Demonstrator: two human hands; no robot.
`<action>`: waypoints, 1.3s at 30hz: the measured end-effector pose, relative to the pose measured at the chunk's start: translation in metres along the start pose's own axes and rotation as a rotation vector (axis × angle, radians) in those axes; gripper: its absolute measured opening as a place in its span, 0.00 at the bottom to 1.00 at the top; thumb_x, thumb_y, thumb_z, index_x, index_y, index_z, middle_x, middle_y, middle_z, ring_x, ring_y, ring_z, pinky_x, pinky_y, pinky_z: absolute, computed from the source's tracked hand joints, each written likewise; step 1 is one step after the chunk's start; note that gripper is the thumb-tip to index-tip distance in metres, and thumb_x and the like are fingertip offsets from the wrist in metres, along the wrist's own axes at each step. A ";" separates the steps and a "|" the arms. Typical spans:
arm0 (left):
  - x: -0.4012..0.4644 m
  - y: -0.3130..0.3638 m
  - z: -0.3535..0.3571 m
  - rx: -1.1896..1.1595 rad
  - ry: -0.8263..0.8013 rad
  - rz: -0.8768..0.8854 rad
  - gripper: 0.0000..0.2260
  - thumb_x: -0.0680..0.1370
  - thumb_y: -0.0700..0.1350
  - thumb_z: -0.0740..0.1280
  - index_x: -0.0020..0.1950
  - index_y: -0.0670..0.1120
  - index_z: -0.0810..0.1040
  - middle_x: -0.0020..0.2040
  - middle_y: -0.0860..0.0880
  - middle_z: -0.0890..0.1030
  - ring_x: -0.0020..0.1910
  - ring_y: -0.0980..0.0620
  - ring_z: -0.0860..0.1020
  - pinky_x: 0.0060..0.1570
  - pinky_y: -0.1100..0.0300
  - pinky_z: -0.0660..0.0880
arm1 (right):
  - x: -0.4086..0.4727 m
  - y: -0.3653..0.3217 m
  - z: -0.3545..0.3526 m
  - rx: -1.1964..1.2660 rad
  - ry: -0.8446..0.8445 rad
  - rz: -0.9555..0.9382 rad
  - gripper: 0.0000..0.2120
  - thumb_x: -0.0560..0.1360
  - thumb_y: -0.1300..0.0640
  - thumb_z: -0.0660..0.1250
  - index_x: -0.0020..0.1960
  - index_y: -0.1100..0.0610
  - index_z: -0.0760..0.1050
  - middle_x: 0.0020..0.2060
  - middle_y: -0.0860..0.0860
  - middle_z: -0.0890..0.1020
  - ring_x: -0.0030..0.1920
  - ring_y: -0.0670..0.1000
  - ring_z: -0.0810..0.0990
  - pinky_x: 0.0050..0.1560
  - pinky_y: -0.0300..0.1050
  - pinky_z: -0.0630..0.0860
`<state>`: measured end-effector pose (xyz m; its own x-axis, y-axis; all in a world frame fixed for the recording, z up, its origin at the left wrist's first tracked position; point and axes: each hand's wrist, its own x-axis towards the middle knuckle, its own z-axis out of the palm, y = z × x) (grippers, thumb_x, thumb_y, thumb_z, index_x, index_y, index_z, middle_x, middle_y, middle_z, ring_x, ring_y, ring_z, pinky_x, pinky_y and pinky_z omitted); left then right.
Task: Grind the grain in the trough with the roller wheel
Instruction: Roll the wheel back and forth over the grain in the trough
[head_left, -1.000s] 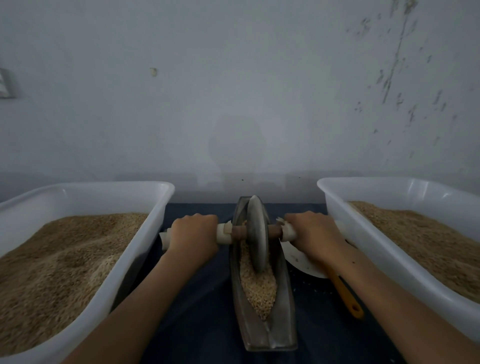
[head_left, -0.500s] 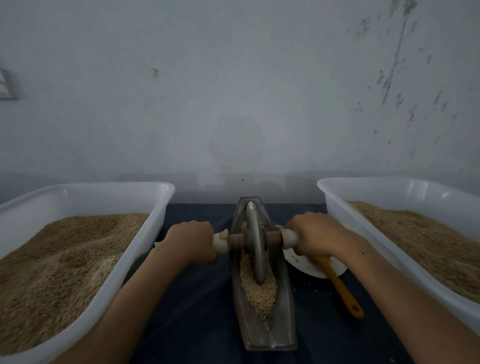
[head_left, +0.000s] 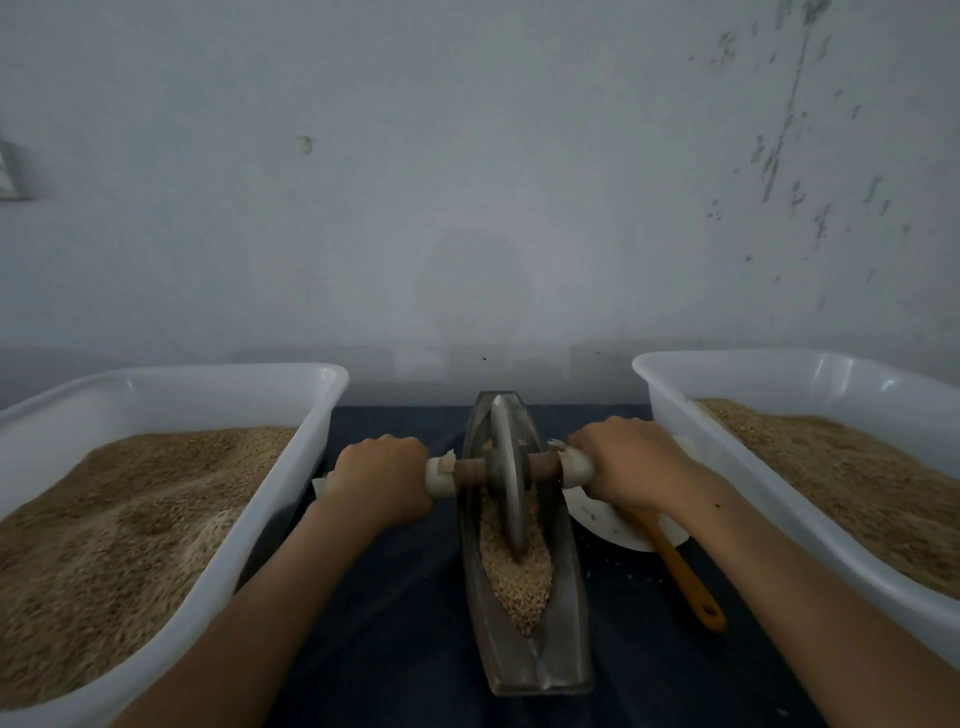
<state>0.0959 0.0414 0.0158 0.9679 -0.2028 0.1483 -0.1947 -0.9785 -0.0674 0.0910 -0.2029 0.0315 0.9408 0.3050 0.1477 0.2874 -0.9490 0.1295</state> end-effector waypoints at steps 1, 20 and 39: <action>0.001 -0.001 -0.001 -0.005 -0.054 0.007 0.07 0.73 0.51 0.68 0.44 0.51 0.71 0.39 0.54 0.74 0.40 0.53 0.75 0.43 0.59 0.72 | -0.002 0.000 -0.004 0.019 -0.076 -0.014 0.06 0.72 0.56 0.67 0.44 0.46 0.71 0.40 0.47 0.78 0.41 0.50 0.76 0.40 0.44 0.70; -0.005 0.003 -0.003 -0.027 0.017 -0.025 0.05 0.75 0.50 0.65 0.47 0.50 0.73 0.47 0.50 0.79 0.45 0.51 0.77 0.47 0.57 0.74 | 0.002 0.000 0.006 -0.021 0.119 0.011 0.06 0.74 0.56 0.64 0.42 0.46 0.68 0.40 0.47 0.77 0.41 0.51 0.76 0.40 0.45 0.70; -0.008 0.015 -0.002 0.101 0.259 -0.040 0.06 0.78 0.49 0.63 0.51 0.49 0.70 0.47 0.51 0.78 0.41 0.52 0.75 0.39 0.59 0.66 | 0.003 0.005 0.018 0.049 0.145 0.060 0.03 0.74 0.55 0.62 0.43 0.47 0.69 0.42 0.47 0.80 0.43 0.51 0.78 0.39 0.44 0.67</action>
<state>0.0844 0.0279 0.0157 0.8993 -0.1790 0.3989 -0.1275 -0.9801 -0.1523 0.0985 -0.2082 0.0148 0.9217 0.2522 0.2947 0.2429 -0.9676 0.0686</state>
